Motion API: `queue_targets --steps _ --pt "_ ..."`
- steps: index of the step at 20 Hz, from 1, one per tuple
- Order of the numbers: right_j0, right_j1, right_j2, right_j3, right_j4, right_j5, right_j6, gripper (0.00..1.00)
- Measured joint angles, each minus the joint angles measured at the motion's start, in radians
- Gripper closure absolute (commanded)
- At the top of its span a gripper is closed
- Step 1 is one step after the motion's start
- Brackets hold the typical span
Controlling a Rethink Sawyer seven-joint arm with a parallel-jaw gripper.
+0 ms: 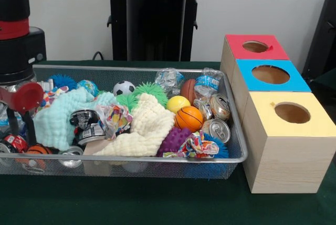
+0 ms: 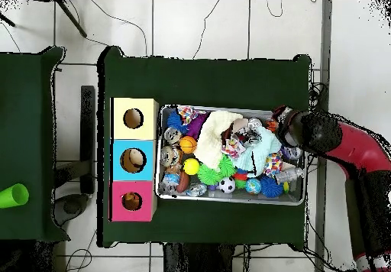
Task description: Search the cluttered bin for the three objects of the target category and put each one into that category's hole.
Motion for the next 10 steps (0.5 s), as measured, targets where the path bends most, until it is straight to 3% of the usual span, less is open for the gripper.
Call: queue_targets --steps 10 --pt "0.024 0.031 -0.031 0.000 -0.002 -0.043 0.000 0.00"
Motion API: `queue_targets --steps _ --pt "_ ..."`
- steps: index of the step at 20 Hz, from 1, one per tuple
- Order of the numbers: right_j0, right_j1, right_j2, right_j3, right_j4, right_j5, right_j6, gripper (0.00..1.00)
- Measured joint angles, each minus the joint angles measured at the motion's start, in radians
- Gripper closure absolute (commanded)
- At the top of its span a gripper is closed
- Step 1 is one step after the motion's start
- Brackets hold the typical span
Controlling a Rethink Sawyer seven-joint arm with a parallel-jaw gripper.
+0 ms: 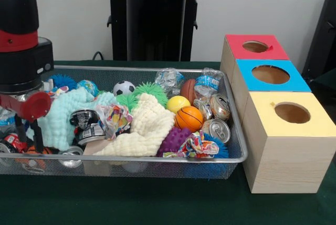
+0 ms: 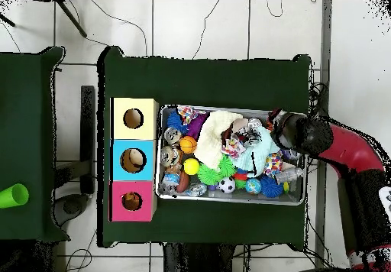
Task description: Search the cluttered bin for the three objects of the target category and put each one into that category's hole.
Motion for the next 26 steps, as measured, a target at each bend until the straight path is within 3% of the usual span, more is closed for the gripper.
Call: queue_targets --steps 26 --pt "0.031 0.008 -0.012 0.003 0.001 -0.043 0.000 0.00"
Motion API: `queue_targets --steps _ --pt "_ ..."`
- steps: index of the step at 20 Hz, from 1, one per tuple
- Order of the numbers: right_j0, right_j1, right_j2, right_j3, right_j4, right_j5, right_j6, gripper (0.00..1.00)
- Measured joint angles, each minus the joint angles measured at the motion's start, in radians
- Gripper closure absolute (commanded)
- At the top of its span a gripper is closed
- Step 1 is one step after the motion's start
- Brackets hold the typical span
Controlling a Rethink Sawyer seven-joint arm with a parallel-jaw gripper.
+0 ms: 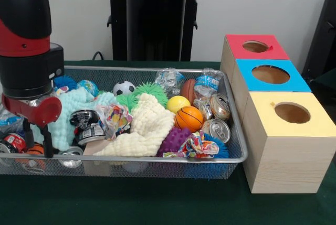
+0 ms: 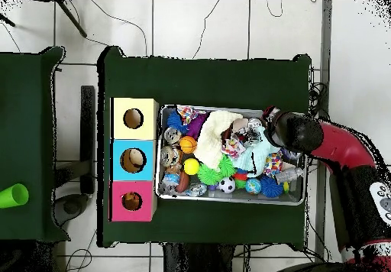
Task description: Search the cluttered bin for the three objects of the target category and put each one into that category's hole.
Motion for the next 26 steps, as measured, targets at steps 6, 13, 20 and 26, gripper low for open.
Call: queue_targets --steps 6,13,20,26 --pt "0.000 0.001 0.000 0.000 0.000 -0.006 0.000 0.00" --pt "0.000 0.002 0.000 0.000 0.000 -0.012 0.000 0.00" --pt "-0.004 0.006 0.002 0.000 0.001 -0.031 0.000 0.00" --pt "-0.027 0.057 0.000 0.005 -0.002 -0.172 0.000 0.00"
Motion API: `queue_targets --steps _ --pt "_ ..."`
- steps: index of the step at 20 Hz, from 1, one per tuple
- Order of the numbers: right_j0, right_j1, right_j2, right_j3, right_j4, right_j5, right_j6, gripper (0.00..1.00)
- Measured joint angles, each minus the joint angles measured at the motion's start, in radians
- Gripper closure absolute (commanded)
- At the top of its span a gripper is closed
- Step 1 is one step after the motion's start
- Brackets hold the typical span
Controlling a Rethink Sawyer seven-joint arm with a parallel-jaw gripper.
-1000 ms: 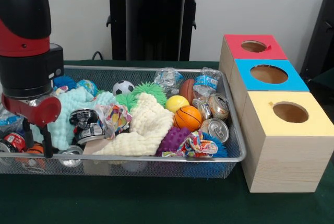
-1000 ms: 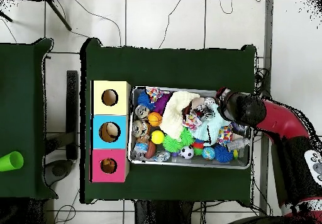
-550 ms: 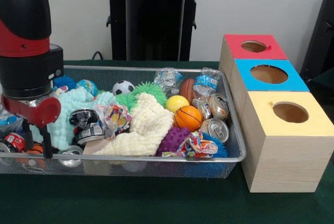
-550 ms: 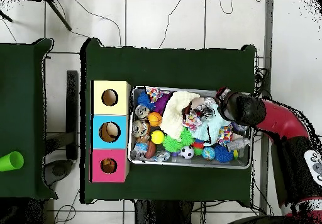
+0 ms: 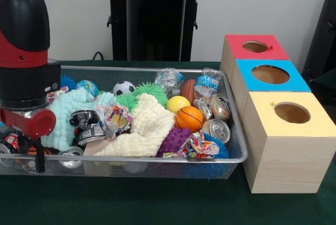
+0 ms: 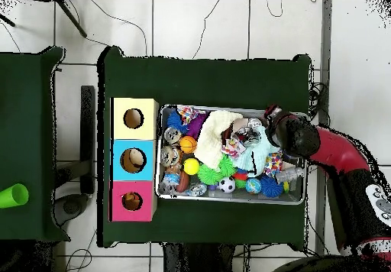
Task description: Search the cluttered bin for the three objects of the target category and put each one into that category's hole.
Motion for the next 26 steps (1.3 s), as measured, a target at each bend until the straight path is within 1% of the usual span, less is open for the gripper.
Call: queue_targets --steps 8,14,18,24,26 --pt "-0.011 0.001 0.001 0.026 0.000 -0.060 0.000 0.00" --pt "-0.025 -0.011 0.002 0.065 0.009 -0.112 0.000 0.00" --pt "-0.031 -0.017 0.004 0.077 0.019 -0.115 0.000 0.00" --pt "-0.045 -0.057 0.008 0.119 0.031 -0.114 0.000 0.00" --pt "-0.058 -0.081 0.009 0.146 0.036 -0.111 0.000 0.00"
